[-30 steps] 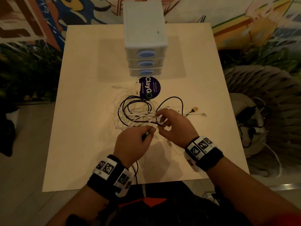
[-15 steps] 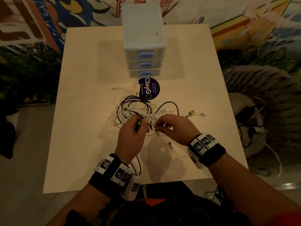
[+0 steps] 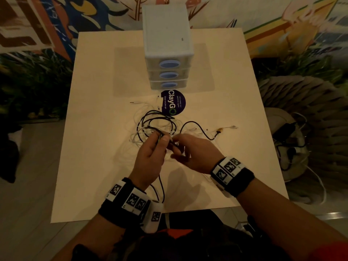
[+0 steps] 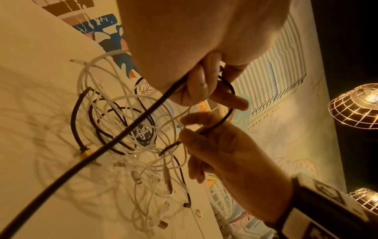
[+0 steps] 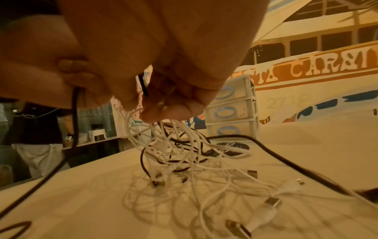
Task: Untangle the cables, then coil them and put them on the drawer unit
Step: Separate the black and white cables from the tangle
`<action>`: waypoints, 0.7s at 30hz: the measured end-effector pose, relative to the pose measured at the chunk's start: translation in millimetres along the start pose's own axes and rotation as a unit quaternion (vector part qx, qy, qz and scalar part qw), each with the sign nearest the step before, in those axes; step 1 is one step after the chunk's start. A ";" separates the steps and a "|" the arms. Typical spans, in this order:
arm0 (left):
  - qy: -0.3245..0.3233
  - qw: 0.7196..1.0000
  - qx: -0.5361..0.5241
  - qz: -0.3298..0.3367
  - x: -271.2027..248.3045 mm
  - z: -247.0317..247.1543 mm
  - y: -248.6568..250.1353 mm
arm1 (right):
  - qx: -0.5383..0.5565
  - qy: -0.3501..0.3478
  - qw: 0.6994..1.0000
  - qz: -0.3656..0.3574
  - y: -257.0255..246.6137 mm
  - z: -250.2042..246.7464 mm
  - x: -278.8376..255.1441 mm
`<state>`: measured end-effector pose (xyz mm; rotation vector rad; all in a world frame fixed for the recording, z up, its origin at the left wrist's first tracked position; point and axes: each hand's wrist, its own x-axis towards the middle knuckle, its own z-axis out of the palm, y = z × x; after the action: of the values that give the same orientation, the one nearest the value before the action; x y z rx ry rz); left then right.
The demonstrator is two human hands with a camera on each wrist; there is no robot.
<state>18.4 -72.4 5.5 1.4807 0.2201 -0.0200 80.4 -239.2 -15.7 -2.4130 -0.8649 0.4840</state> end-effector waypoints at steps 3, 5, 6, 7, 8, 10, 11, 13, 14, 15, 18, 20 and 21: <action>0.008 1.000 -0.015 0.000 0.5 -4.2 -1.9 | -0.012 -0.005 1.000 0.028 6.0 -2.2 9.6; 0.018 1.000 0.009 0.009 -0.8 -5.7 -1.3 | -0.026 -0.002 0.999 0.041 10.3 -7.8 10.7; 0.015 0.999 0.033 0.011 -1.2 -6.2 -1.8 | -0.031 0.003 0.999 0.043 10.9 -11.7 9.6; 0.005 0.998 0.058 0.006 -2.0 -5.7 -2.4 | -0.035 0.009 0.999 0.039 11.7 -13.9 8.0; -0.008 0.996 0.084 -0.004 -2.7 -4.5 -4.3 | -0.042 0.013 0.999 0.030 10.7 -16.0 6.6; -0.014 0.991 0.132 -0.008 -1.8 -1.3 -8.5 | -0.067 -0.006 0.998 0.018 5.3 -16.0 5.4; -0.005 0.989 0.148 -0.002 -0.5 0.4 -10.0 | -0.076 -0.019 0.997 0.018 3.6 -13.3 5.7; 0.007 0.989 0.148 0.012 1.1 1.6 -10.4 | -0.063 -0.027 0.997 0.024 2.1 -7.2 6.1; 0.007 0.990 0.136 0.022 1.6 1.7 -9.2 | -0.046 -0.023 0.998 0.029 1.6 -5.1 6.3; 0.007 0.992 0.124 0.033 1.3 1.1 -8.0 | -0.029 -0.018 0.999 0.032 3.2 -2.2 6.7; 0.012 0.992 0.094 0.079 -0.9 -1.7 -3.0 | -0.023 -0.015 0.998 0.048 12.3 1.0 12.0; 0.032 0.992 0.065 0.100 -2.3 -3.7 2.5 | -0.051 -0.026 0.996 0.068 20.2 0.6 16.7; 0.044 0.992 0.051 0.108 -2.2 -5.2 4.7 | -0.057 -0.032 0.995 0.075 24.5 0.3 18.6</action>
<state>16.3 -67.2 10.1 1.6030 0.1309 0.2113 105.5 -242.8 -33.1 -2.5921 -0.7586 0.5858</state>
